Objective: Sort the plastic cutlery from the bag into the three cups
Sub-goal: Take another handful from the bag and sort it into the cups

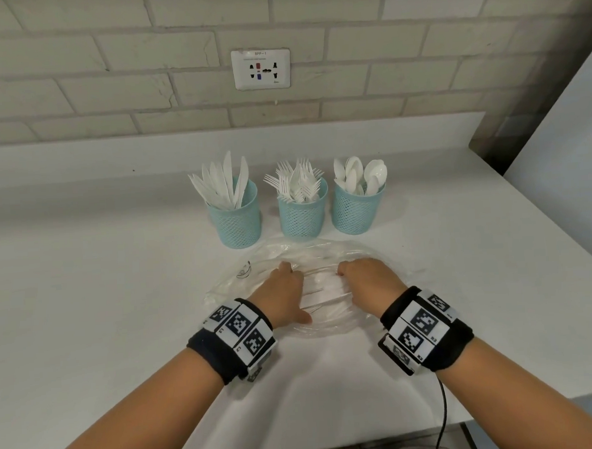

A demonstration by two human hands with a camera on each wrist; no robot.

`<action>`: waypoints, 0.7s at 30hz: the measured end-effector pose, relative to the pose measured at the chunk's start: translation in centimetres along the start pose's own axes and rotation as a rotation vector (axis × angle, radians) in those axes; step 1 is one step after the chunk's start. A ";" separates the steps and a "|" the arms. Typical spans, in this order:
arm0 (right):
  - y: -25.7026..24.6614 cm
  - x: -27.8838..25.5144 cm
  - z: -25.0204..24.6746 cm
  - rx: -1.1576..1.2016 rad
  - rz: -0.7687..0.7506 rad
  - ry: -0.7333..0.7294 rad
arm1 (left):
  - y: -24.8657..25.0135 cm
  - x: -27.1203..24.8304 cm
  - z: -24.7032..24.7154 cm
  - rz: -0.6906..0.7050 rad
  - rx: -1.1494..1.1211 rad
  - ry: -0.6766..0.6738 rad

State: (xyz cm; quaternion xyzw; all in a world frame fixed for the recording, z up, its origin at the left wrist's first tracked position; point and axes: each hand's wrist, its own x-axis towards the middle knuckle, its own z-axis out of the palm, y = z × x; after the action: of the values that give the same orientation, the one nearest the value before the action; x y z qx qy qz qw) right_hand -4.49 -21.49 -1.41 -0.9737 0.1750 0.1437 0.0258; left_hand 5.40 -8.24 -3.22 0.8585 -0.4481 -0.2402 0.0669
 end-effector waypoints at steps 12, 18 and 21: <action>-0.2 0.3 0.1 0.308 0.001 0.036 | 1.1 0.6 0.8 0.054 -0.053 -0.009; 1.2 -0.8 -0.6 0.033 0.023 -0.032 | 1.4 0.9 1.6 0.027 0.078 0.049; 0.9 -1.0 -0.4 -0.036 -0.005 -0.049 | 1.4 1.0 1.6 0.034 0.075 0.029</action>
State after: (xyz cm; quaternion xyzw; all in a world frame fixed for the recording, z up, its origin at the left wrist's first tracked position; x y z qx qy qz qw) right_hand -5.53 -22.03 -0.71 -0.9706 0.1692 0.1707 0.0128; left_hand 4.06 -9.67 -4.51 0.8562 -0.4701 -0.2097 0.0451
